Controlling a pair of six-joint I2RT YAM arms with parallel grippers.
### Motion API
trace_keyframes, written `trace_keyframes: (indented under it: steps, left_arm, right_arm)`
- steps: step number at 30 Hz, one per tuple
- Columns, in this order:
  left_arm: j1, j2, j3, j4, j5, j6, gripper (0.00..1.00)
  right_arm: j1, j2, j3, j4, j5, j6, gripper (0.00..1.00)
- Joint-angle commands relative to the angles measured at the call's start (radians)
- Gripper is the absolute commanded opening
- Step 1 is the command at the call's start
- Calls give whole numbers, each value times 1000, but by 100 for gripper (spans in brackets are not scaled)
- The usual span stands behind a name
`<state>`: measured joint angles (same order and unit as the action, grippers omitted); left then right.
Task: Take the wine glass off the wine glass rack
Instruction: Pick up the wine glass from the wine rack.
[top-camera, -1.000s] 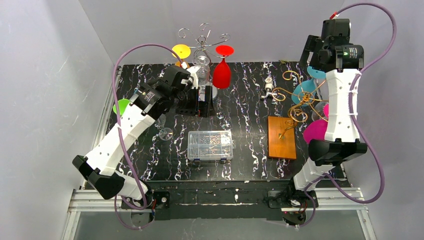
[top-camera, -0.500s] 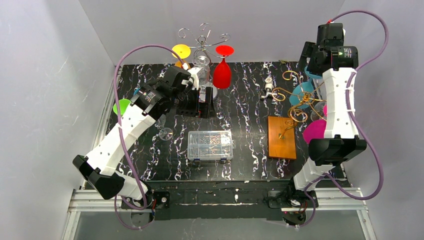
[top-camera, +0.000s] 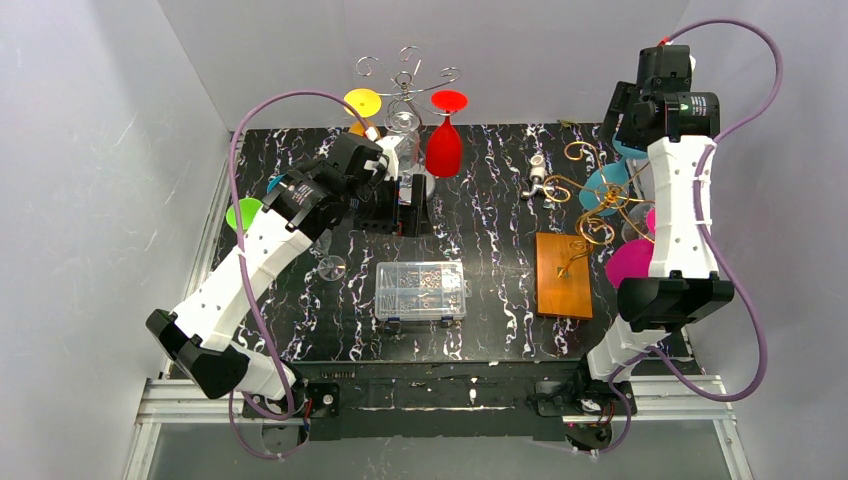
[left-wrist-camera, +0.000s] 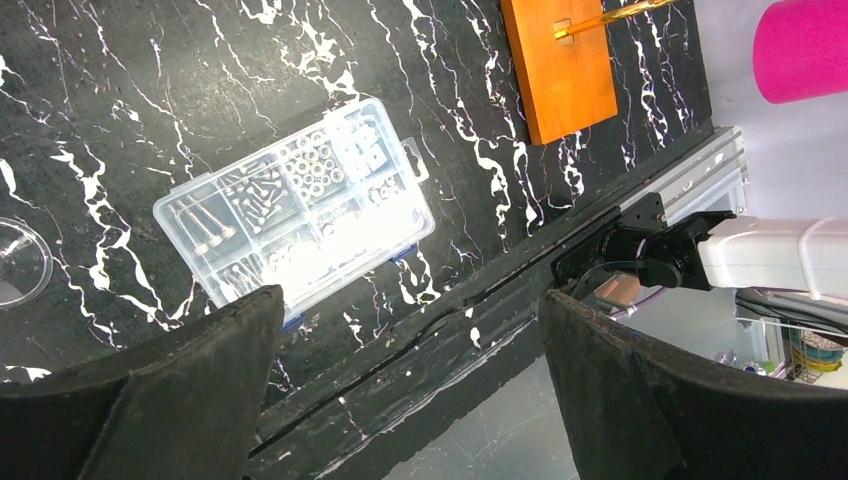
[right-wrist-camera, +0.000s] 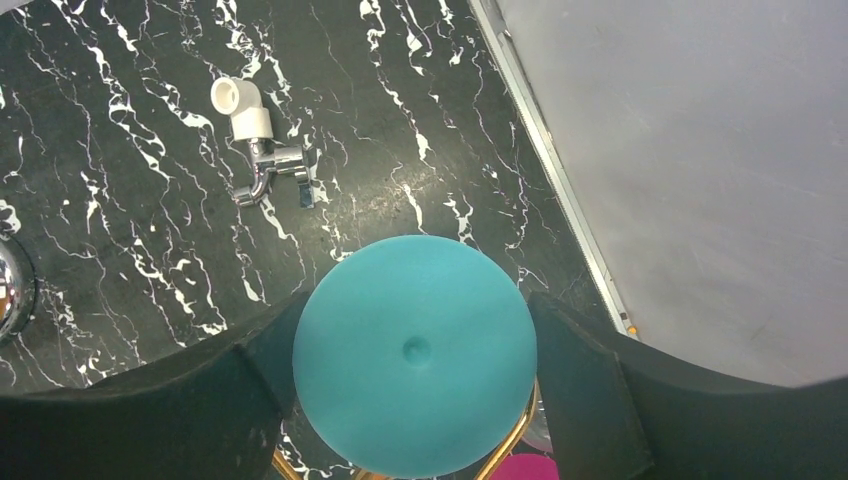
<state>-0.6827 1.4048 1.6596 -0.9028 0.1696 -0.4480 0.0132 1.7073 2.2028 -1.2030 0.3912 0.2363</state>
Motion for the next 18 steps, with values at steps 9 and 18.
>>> trace_keyframes:
  steps: [9,18]
  left_arm:
    - [-1,-22,-24,14,15,-5,98]
    - [-2,-24,-29,15,15,-9,98]
  right_arm:
    - [-4,-26,90,23,1,9,76]
    - [-4,-15,140,-19,54,8,75]
